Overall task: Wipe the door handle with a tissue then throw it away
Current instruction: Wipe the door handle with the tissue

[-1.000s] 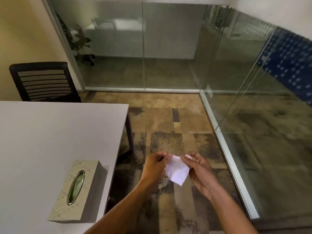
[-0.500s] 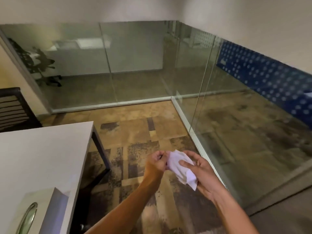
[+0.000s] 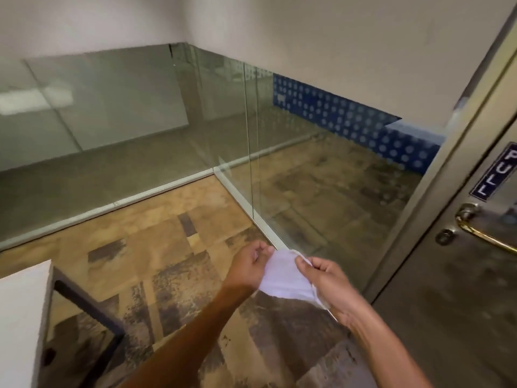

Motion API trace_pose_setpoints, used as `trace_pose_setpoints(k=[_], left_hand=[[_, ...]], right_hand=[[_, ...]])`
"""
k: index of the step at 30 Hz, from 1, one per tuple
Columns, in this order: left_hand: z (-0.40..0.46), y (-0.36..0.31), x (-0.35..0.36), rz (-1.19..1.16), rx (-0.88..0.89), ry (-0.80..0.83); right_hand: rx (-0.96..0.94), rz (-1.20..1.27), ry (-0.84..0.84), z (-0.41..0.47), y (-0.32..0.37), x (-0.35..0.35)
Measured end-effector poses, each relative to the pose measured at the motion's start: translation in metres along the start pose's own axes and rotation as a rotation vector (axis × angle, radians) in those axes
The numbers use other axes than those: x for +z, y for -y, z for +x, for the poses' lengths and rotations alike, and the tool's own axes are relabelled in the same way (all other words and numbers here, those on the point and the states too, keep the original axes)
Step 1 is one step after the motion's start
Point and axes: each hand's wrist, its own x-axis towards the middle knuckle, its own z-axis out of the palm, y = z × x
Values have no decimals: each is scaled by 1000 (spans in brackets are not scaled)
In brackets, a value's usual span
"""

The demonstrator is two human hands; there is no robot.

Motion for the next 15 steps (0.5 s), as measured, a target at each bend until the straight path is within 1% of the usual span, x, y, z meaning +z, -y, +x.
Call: trace_pose_setpoints(k=[2,4,6,8,9,10,12,15], left_hand=[[14,-5,7,75,26,58],[28,-8,15,74,58,141],[44,-11,25,24,81,234],[59,-14,32,-26,67,323],[68,-16,34,-41,59,394],[77,-18,35,-58,46,498],[99,-23,39,-73,18,747],[132,-34,43,-6,23,990]], right_hand=[[-16,-51,-67,-1,3,-14],[-43,-82,-109,-2,7,-25],[-52,-39,-151,0,9,-36],[-52,41,-160,3,11,-43],[-63,63,-175,5,11,-47],[-80,61,-202,7,12,-50],[-114,27,-275,12,15,-56],[-94,108,-390,22,18,-66]])
